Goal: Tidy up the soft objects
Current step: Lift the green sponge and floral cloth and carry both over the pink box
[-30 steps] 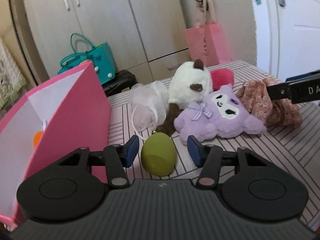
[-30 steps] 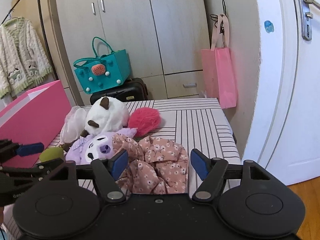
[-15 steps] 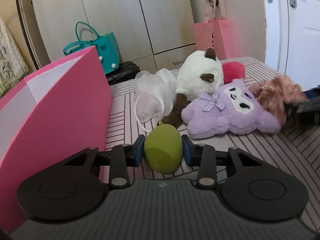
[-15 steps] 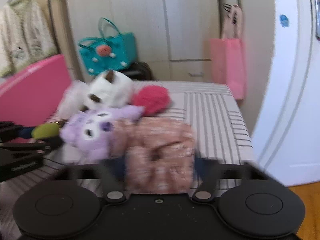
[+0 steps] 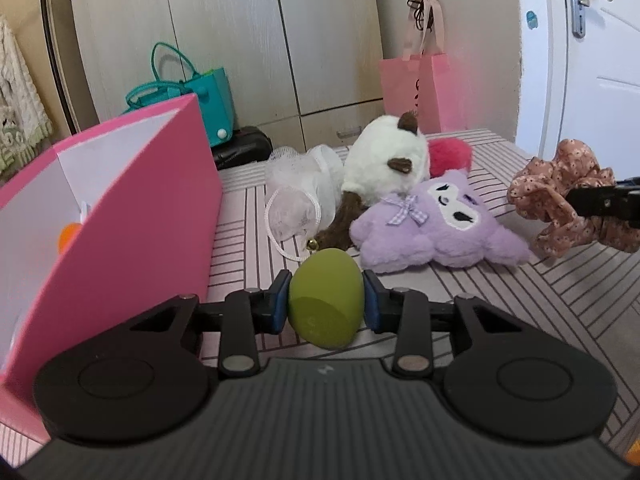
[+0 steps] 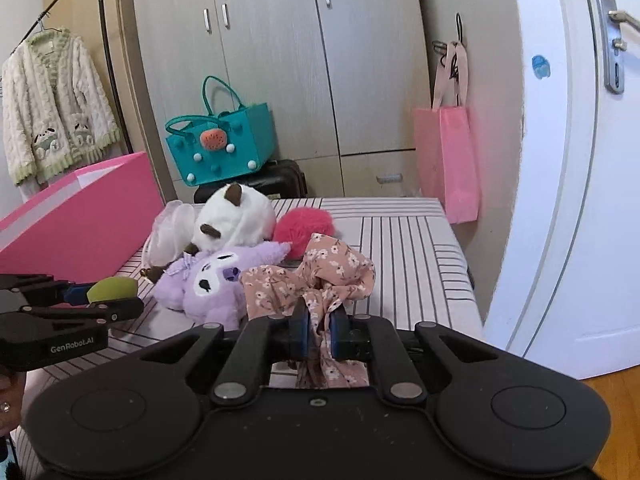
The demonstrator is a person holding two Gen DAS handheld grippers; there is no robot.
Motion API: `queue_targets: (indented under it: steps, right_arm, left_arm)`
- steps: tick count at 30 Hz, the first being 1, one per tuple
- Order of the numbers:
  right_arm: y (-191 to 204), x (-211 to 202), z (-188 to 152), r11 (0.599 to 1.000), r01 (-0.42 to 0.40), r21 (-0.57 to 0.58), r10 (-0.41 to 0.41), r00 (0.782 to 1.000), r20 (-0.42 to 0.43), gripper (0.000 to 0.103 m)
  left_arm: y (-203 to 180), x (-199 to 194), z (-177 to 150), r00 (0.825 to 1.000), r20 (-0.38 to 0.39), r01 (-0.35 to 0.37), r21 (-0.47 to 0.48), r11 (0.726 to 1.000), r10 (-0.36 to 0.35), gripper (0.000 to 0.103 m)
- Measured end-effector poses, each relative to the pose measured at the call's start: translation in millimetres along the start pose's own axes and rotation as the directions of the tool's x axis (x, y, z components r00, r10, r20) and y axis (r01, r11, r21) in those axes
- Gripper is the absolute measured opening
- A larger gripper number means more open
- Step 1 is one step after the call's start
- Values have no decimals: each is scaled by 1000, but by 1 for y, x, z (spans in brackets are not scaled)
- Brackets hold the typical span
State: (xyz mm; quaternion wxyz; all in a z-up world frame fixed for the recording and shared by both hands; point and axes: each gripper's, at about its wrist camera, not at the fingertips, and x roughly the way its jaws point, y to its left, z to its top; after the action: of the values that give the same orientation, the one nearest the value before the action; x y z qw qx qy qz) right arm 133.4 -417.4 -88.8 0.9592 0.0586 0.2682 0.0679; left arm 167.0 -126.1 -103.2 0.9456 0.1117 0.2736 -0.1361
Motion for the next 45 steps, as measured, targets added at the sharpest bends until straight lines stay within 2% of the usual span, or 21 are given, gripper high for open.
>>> queue_targets:
  steps: [5,8,12,17,26,31,38,42,45]
  right_arm:
    - [10,-16,1,998,22,-59,-22,1000,-4,12]
    - [12,-27,3,998,-19,-64,17,999,-29,12]
    - [21,-40,3,994,-82,-78,77,995,-66,12]
    - [36,-51,-2,980,-185,-69,175,976,-132,13]
    - [72,-57,-13,948,-318,-22,303,921,-246,15]
    - [99,-67,-16,912,-399,-93,359,888,-287,15]
    - [135,-76,-15,865,-488,-112,430,839,-333,15]
    - [149,-79,-11,836,-543,-79,482,795,-367,15]
    - [155,-79,-4,814,-580,-40,524,761,-383,15]
  left_arm:
    - [6,-17,-2,1000,-8,29,-30,999,-29,36]
    - [10,-28,-5,998,-24,58,-30,998,-58,36]
    - [19,-49,-13,991,-22,129,-77,989,-131,36]
    - [26,-67,-24,981,-57,181,-110,977,-188,36]
    - [39,-99,-39,982,-63,174,-68,982,-178,36]
    - [49,-116,-46,988,-61,135,-64,989,-139,36]
    - [80,-135,-47,971,-131,186,-112,976,-200,37]
    - [97,-150,-42,957,-178,214,-107,971,-231,37]
    - [109,-162,-35,955,-188,219,-83,972,-231,37]
